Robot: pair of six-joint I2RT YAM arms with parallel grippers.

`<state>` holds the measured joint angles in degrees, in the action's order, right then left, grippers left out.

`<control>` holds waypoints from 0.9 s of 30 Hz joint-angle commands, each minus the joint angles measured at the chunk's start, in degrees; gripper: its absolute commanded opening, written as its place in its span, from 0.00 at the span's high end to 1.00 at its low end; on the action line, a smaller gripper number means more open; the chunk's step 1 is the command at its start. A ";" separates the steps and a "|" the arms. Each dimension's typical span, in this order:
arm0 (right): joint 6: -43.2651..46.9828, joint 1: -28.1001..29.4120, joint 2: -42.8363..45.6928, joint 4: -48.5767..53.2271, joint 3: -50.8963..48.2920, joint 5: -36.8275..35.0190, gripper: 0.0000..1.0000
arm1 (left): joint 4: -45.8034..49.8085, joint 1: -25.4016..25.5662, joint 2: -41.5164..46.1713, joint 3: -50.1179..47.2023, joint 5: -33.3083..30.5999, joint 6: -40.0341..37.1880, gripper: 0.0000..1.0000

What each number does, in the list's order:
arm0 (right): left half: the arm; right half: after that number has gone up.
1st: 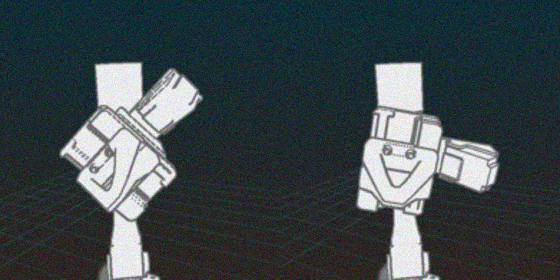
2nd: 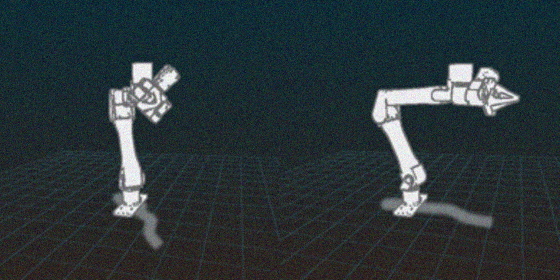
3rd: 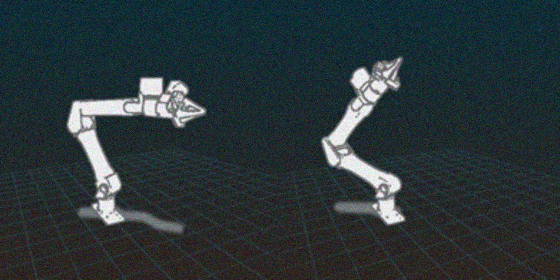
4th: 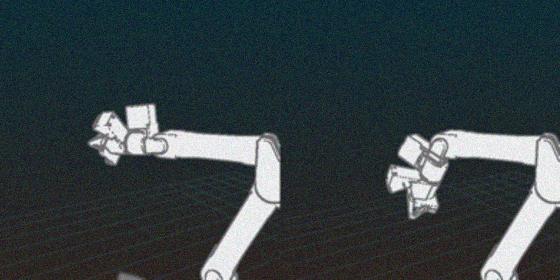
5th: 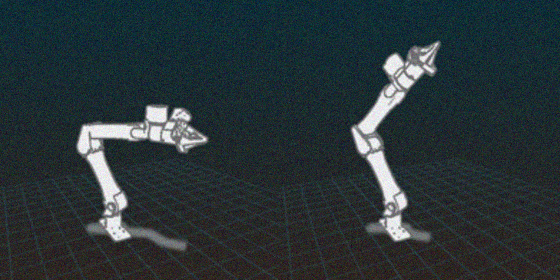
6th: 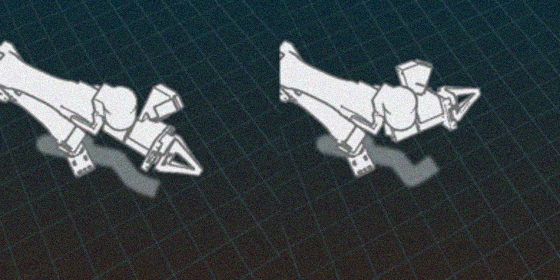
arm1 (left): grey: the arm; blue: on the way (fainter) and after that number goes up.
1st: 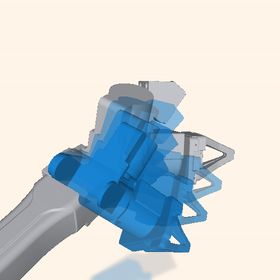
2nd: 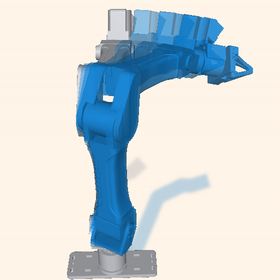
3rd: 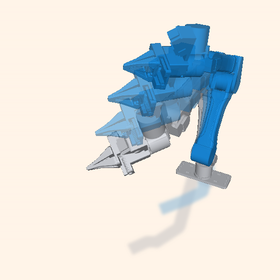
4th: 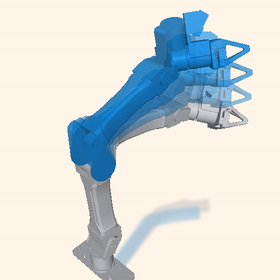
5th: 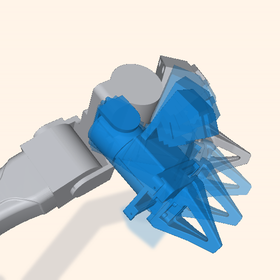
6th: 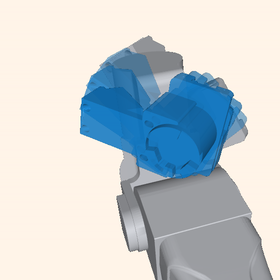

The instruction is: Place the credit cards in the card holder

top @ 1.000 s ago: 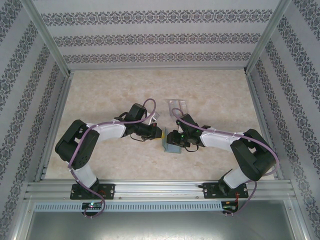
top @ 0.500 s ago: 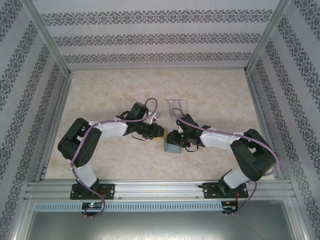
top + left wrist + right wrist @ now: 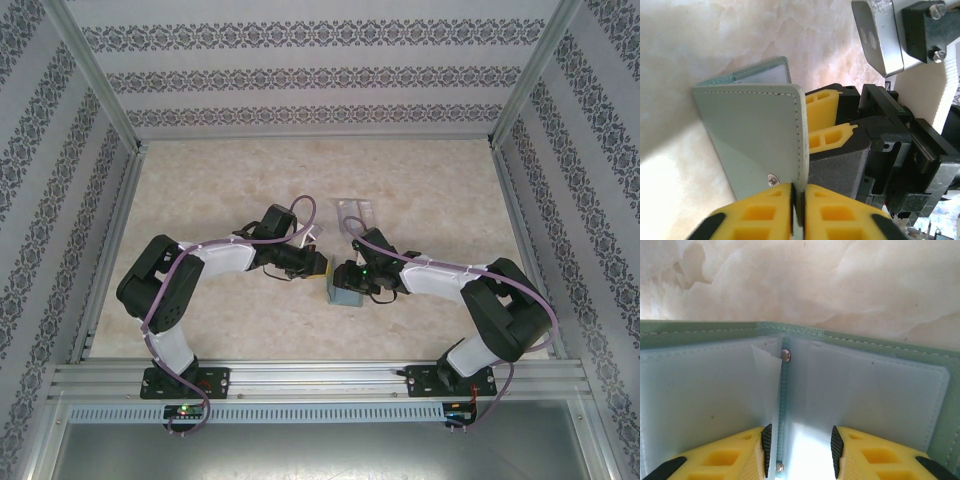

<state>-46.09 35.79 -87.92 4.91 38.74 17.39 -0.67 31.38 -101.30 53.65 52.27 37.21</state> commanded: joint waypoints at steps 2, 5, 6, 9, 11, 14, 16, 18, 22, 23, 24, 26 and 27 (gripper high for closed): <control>1.20 0.76 -0.72 1.66 0.32 -0.87 0.61 | 2.00 -0.33 0.31 0.77 -0.40 -1.63 0.69; 1.17 0.84 -0.99 1.68 0.37 -0.87 0.61 | 1.71 -0.31 0.87 0.76 -0.34 -1.70 0.67; 0.96 0.82 -1.06 1.60 0.28 -0.98 0.61 | 1.78 -0.35 0.97 0.89 -0.34 -1.75 0.67; 0.65 1.02 -1.03 1.43 0.03 -1.00 0.61 | 2.65 -0.34 0.59 1.21 -0.65 -2.10 0.67; 0.56 1.10 -1.07 1.48 0.02 -1.04 0.60 | 2.99 -0.35 -0.01 1.11 -0.99 -2.14 0.67; 0.51 1.27 -1.12 1.79 0.19 -1.34 0.57 | 2.90 -0.33 -0.64 1.06 -1.31 -2.01 0.67; 0.47 1.31 -0.94 2.08 0.28 -1.58 0.57 | 2.90 -0.34 -0.50 1.06 -1.60 -2.10 0.67; 0.50 1.34 -0.85 2.17 0.33 -1.69 0.56 | 3.55 -0.33 -0.39 1.29 -1.88 -2.46 0.70; 0.65 1.41 -1.40 2.08 0.63 -1.49 0.57 | 4.30 -0.35 -0.39 1.50 -2.07 -2.82 0.82; 0.65 1.44 -1.46 2.04 0.67 -1.50 0.58 | 4.39 -0.34 -0.31 1.57 -2.16 -2.89 0.85; 0.65 1.45 -1.55 2.12 0.64 -1.45 0.58 | 4.45 -0.34 -0.22 1.63 -2.16 -2.85 0.88; 0.57 1.45 -1.60 2.04 0.59 -1.39 0.58 | 4.38 -0.34 -0.04 1.59 -2.19 -2.85 0.94; 0.60 1.43 -1.56 1.91 0.56 -1.45 0.58 | 4.53 -0.35 0.04 1.57 -2.35 -2.88 0.97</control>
<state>-46.11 36.53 -88.01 4.80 38.89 16.88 1.65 31.33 -101.32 54.30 51.27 35.75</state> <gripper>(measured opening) 0.422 0.062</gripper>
